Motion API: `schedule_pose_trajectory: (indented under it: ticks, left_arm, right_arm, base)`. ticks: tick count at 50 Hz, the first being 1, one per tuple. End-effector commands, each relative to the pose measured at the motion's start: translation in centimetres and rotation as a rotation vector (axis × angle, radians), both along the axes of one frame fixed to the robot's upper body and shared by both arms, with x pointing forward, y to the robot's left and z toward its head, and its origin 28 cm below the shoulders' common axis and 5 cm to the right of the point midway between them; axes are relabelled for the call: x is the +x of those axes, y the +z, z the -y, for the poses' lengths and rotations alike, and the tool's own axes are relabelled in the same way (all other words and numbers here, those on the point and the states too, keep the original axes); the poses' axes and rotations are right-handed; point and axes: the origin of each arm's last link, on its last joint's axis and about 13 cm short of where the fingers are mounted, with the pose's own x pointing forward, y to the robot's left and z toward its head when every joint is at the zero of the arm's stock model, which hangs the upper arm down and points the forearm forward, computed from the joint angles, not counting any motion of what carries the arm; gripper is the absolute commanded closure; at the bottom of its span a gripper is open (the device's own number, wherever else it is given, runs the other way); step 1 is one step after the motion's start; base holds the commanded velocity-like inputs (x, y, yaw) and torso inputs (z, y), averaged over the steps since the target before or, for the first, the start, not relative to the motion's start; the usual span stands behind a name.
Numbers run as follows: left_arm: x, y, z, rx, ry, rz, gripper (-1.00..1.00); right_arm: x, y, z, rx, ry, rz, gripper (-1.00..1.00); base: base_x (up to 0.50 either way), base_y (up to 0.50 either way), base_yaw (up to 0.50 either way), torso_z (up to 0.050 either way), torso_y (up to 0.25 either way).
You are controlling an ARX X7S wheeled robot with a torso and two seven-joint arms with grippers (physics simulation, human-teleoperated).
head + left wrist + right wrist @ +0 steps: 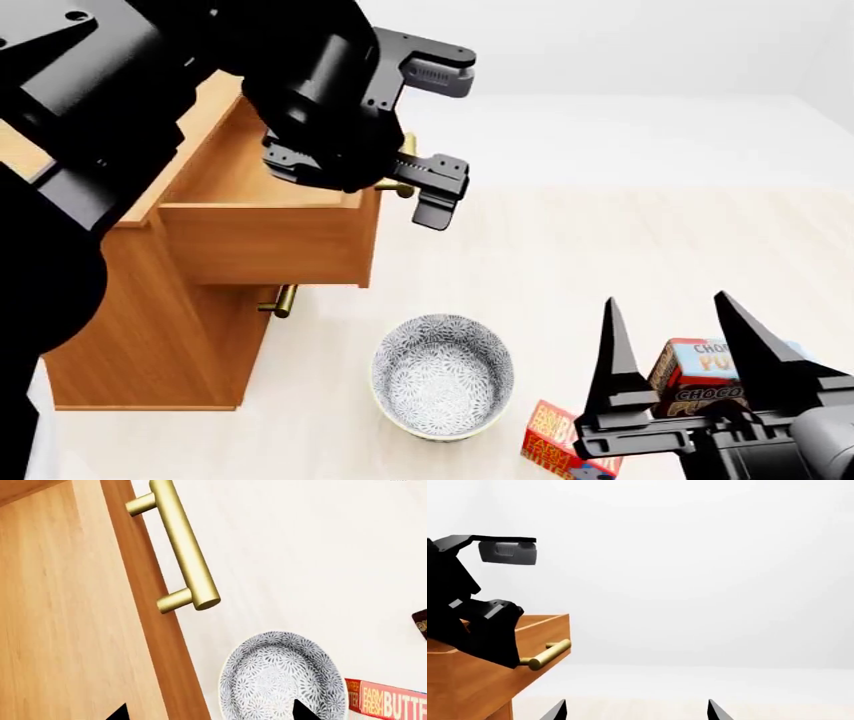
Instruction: Put the butter at the back in the top drawer of the cabinet and close it.
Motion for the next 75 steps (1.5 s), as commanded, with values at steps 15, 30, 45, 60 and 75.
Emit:
schedule_pose_trajectory:
  ticks: [15,30,45,60,75]
  left_arm:
    - [-1.3,0.7,2.6,-0.136,-0.147,0.011,-1.0]
    - [-1.3,0.3,3.2,-0.191,-0.19,0.013,-1.0]
    - [-1.2,0.2,3.4,-0.217,-0.208,0.015,-1.0]
    - [-0.2,-0.2,2.5,-0.041,-0.013,0.12,-1.0]
    - [0.4,0.7,1.9,0.005,0.087,0.228,-1.0]
  right_arm:
    - [-0.1,-0.2,0.3,0.009,-0.006,-0.005,-1.0]
    - [0.0,-0.3,0.6,0.015,-0.013,-0.008,-1.0]
    - [0.0,-0.4,0.7,0.019,-0.018,-0.01,-1.0]
    - [-0.1,-0.3,0.7,0.017,-0.02,-0.01,-1.0]
    - [-0.1,-0.2,0.6,0.012,-0.018,-0.01,-1.0]
  base:
    - [0.0,0.0,0.0,0.0,0.0]
    - [0.0,0.0,0.0,0.0,0.0]
    - [0.0,0.0,0.0,0.0,0.0]
    - [0.0,0.0,0.0,0.0,0.0]
    - [0.0,0.0,0.0,0.0,0.0]
